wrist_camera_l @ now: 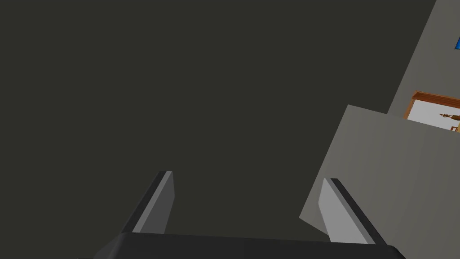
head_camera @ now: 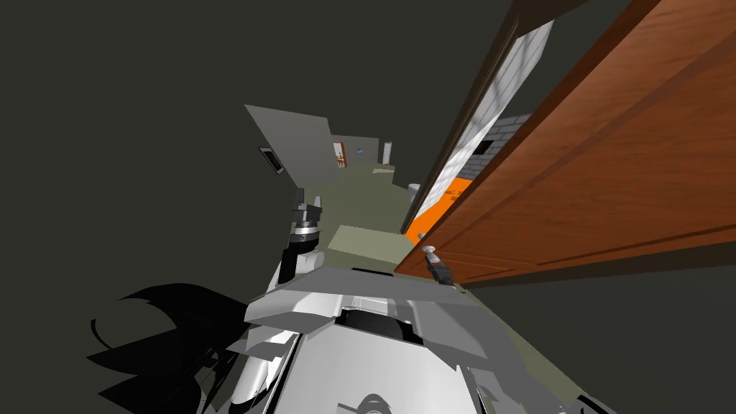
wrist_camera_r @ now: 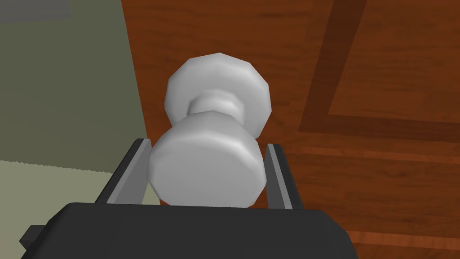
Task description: Pull the door open
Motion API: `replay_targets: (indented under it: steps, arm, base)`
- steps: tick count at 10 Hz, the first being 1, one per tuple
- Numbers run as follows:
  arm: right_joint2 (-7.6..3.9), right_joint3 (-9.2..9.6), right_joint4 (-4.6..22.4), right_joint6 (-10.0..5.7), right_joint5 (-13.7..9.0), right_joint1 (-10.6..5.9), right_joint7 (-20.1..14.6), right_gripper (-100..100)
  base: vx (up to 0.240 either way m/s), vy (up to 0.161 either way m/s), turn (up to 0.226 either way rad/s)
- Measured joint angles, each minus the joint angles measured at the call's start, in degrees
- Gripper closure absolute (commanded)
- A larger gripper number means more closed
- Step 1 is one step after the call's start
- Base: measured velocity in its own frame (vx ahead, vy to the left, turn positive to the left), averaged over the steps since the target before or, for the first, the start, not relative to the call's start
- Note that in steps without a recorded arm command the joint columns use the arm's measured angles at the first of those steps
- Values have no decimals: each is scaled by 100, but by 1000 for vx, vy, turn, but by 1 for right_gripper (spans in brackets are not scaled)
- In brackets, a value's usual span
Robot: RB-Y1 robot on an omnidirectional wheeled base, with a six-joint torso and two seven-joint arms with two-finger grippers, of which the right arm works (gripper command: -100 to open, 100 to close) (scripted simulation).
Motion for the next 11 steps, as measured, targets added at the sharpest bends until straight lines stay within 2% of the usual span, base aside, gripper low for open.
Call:
replay_targets:
  steps: [4,6,11]
  arm:
    - [-66,135,132,-233,31,52,-112,100]
    - [-95,180,229,-348,42,43,-175,100]
    - [-138,248,349,-491,73,28,-265,100]
  base:
    - [-197,-57,145]
    - [-117,-21,55]
    - [-177,-59,136]
